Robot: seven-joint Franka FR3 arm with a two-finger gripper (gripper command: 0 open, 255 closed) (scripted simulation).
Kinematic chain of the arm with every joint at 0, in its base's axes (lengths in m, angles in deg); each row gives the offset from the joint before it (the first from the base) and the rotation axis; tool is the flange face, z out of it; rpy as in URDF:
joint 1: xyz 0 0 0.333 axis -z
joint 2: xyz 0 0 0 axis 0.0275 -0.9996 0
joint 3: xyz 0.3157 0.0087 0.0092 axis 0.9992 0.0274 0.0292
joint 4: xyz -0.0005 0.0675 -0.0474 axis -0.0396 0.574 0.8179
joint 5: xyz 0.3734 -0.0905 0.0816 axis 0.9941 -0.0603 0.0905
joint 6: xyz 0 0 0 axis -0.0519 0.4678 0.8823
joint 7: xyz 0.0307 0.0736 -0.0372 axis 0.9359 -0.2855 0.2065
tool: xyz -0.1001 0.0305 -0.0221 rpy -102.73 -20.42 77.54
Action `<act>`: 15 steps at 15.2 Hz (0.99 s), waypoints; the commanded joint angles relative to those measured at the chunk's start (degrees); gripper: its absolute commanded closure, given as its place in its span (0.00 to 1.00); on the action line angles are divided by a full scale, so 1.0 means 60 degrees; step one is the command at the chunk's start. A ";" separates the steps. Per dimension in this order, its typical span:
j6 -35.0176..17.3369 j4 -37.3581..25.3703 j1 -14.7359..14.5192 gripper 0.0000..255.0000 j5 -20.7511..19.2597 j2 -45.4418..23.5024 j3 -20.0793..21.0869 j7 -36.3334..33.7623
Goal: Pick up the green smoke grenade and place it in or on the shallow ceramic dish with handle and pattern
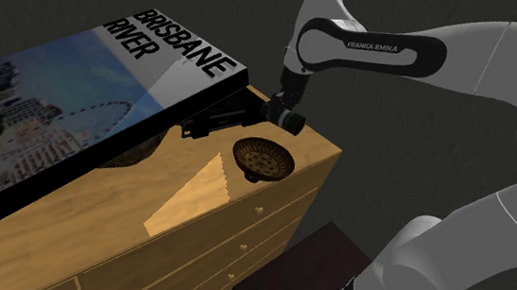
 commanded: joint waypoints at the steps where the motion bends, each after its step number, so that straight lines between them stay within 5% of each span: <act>1: 0.0264 -0.0245 -0.0004 1.00 0.0010 0.0021 0.0008 0.0021; 11: 0.1477 -0.1572 -0.0011 1.00 0.0043 -0.0088 0.0027 0.0138; 15: 0.1631 -0.0907 -0.0327 1.00 0.0163 0.0644 0.0559 -0.0664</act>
